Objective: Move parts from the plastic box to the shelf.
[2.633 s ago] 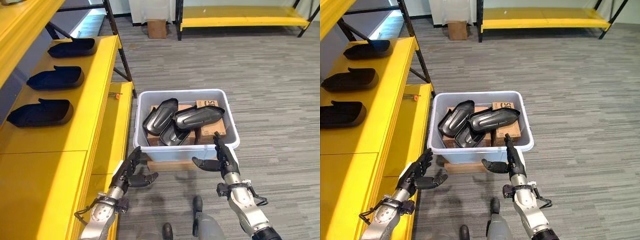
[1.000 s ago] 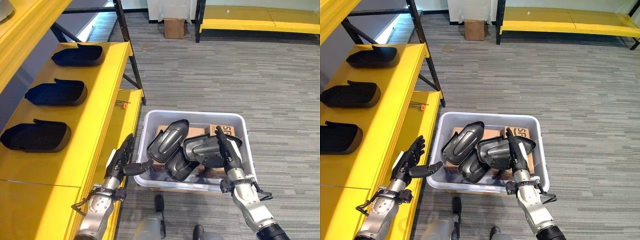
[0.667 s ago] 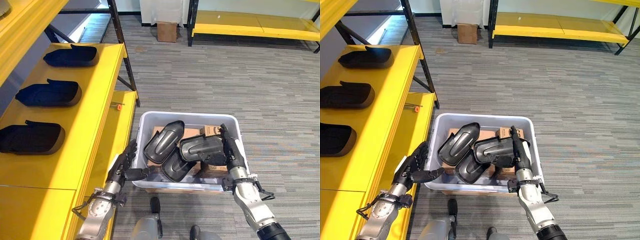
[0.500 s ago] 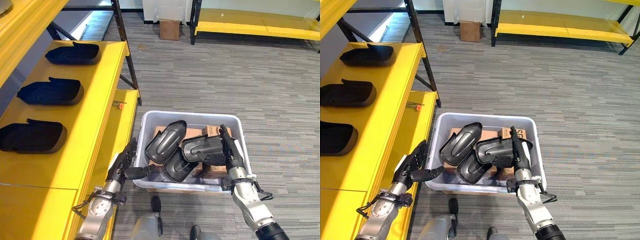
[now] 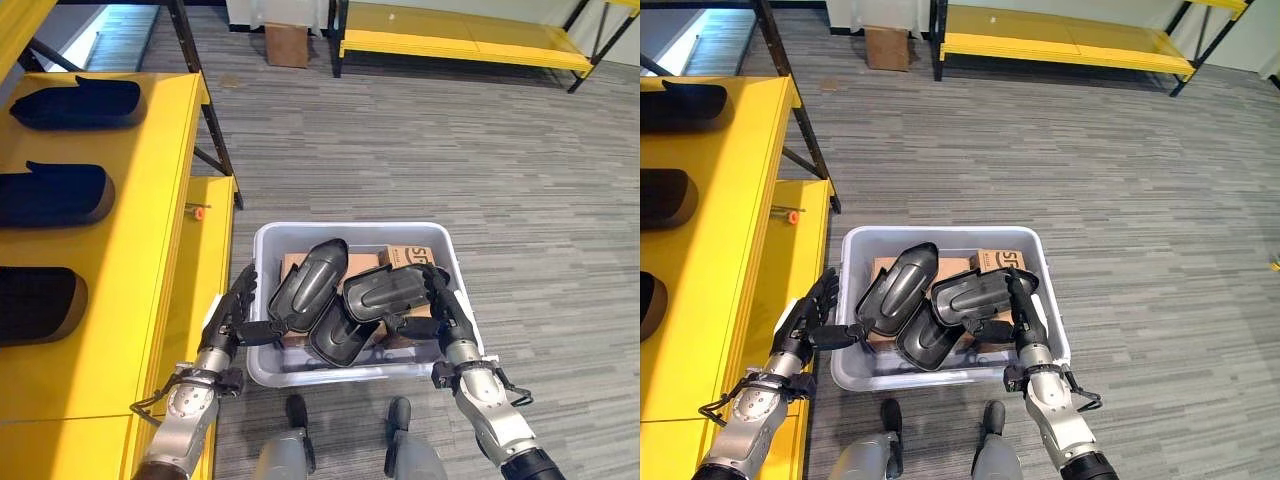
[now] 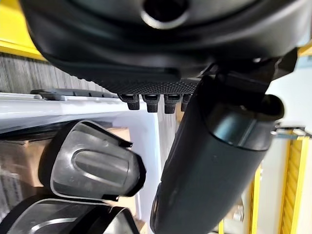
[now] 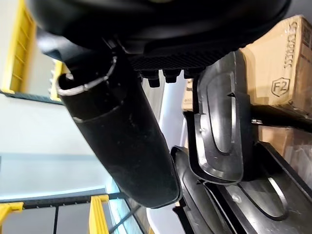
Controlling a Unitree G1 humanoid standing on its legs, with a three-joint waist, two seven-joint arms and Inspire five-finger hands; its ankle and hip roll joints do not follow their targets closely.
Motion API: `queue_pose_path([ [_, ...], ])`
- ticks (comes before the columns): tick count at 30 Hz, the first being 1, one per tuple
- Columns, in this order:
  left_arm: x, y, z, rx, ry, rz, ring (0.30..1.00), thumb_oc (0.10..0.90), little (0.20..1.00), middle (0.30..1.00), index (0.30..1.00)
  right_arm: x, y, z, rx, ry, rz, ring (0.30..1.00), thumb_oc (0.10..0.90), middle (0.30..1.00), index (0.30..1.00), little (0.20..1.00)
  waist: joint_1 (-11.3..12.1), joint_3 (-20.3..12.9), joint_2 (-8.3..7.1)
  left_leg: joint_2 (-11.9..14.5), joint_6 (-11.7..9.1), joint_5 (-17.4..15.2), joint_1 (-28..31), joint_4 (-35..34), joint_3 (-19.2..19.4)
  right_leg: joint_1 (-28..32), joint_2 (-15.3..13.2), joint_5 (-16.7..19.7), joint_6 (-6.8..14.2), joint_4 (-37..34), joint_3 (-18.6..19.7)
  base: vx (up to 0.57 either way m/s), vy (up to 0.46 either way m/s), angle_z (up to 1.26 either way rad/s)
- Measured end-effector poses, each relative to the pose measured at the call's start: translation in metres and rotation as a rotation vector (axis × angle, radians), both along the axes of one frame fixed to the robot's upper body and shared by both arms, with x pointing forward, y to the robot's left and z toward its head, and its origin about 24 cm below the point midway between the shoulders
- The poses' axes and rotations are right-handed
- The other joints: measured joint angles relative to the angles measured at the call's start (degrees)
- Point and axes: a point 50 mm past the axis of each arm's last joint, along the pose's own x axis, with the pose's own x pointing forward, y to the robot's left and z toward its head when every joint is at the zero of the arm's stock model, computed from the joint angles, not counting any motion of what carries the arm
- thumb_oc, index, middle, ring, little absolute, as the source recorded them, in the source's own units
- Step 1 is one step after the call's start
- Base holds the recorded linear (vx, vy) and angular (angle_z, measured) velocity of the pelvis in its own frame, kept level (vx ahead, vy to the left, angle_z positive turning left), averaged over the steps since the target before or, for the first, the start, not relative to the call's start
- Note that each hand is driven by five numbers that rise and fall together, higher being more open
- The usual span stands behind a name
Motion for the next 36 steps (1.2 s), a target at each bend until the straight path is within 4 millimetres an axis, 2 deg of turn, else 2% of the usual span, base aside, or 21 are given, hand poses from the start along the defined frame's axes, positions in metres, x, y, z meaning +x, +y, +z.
queue_pose_path([
  [1,-0.002,-0.002,-0.003,-0.024,0.007,0.019,1.0,0.9,1.0,1.0,1.0,0.005,0.001,0.002,-0.004,-0.004,0.003,1.0,0.9,1.0,1.0,1.0,-0.1,0.1,0.99,0.9,-0.8,0.4,-0.3,-0.1,-0.4,0.3,0.7,1.3,1.2,-1.0,-0.2,0.06,-0.026,0.07],
  [3,-0.009,-0.001,-0.01,-0.024,0.035,0.023,1.0,0.9,1.0,1.0,1.0,0.007,0.003,0.004,-0.009,-0.009,0.016,1.0,0.9,1.0,1.0,1.0,-0.2,0.2,1.8,2.7,-2.0,1.3,0.1,-1.0,-1.0,1.2,2.9,1.6,0.4,-2.6,-0.6,0.05,-0.017,-0.02],
  [6,-0.012,-0.003,-0.013,-0.028,0.052,0.004,1.0,0.9,1.0,1.0,1.0,0.007,-0.003,0.003,-0.032,0.005,-0.004,1.0,0.9,1.0,1.0,1.0,-0.4,0.2,1.89,4.4,-3.4,2.3,2.3,-3.2,-1.5,2.8,4.9,1.0,-1.0,-3.2,-1.6,0.06,-0.002,-0.01],
  [10,-0.012,-0.006,-0.014,-0.041,0.054,-0.005,1.0,0.9,1.0,1.0,1.0,0.002,-0.012,0.0,-0.052,0.025,-0.027,1.0,0.9,1.0,1.0,1.0,-0.5,0.2,2.37,5.3,-4.0,2.6,5.0,-5.8,-1.5,4.6,5.9,0.3,-1.5,-3.8,-1.6,0.08,0.009,-0.01],
  [14,-0.012,-0.011,-0.016,-0.062,0.054,-0.015,1.0,0.9,1.0,1.0,1.0,0.001,-0.015,-0.003,-0.069,0.04,-0.03,1.0,0.9,1.0,1.0,1.0,-0.6,0.1,3.72,5.2,-4.0,3.0,6.0,-6.9,-1.5,5.2,5.9,0.1,-1.4,-3.8,-1.6,0.06,-0.009,0.02],
  [18,-0.014,-0.01,-0.017,-0.061,0.058,-0.011,1.0,0.9,1.0,1.0,1.0,0.002,-0.017,0.001,-0.168,0.01,-0.013,1.0,0.9,1.0,1.0,1.0,-0.4,0.1,3.9,5.1,-4.3,3.3,6.7,-7.2,-1.6,5.8,5.9,0.0,-1.3,-3.8,-1.7,0.06,-0.029,0.01],
  [23,-0.015,-0.008,-0.018,-0.06,0.068,-0.009,1.0,0.9,1.0,1.0,1.0,0.007,-0.032,0.019,-0.302,-0.069,0.013,1.0,0.9,1.0,1.0,1.0,-0.2,0.1,3.9,5.1,-4.3,3.3,6.8,-7.2,-2.2,6.3,5.9,-0.1,-1.4,-3.8,-2.2,0.04,-0.063,0.06],
  [25,-0.018,-0.005,-0.019,-0.058,0.079,-0.008,1.0,0.9,1.0,1.0,1.0,0.012,-0.037,0.038,-0.346,-0.14,0.037,1.0,0.9,1.0,1.0,1.0,-0.2,0.1,3.87,5.2,-4.2,3.3,6.8,-7.2,-2.4,6.4,6.1,-0.1,-1.4,-3.8,-2.2,0.02,-0.059,0.04],
  [28,-0.019,-0.005,-0.02,-0.061,0.085,-0.031,1.0,0.9,1.0,1.0,1.0,0.023,-0.043,0.059,-0.282,-0.204,0.028,1.0,0.9,1.0,1.0,1.0,0.1,0.1,3.84,5.6,-4.4,3.3,6.8,-7.2,-2.7,6.5,6.5,-0.2,-1.6,-3.8,-2.4,0.02,-0.026,0.03],
  [30,-0.019,-0.005,-0.02,-0.061,0.087,-0.033,1.0,0.9,1.0,1.0,1.0,0.024,-0.043,0.065,-0.213,-0.216,0.029,1.0,0.9,1.0,1.0,1.0,0.4,0.1,3.82,5.7,-4.5,3.4,6.8,-7.2,-2.9,6.6,6.6,-0.2,-1.6,-3.8,-2.6,0.03,-0.003,0.05],
  [36,-0.019,-0.005,-0.019,-0.067,0.084,-0.047,1.0,0.9,1.0,1.0,1.0,0.016,-0.028,0.045,0.018,-0.142,0.042,1.0,0.9,1.0,1.0,1.0,0.9,0.2,3.71,5.6,-4.3,3.4,7.5,-7.2,-3.1,7.5,6.5,-0.4,-1.7,-3.8,-3.0,0.02,0.009,0.03],
])
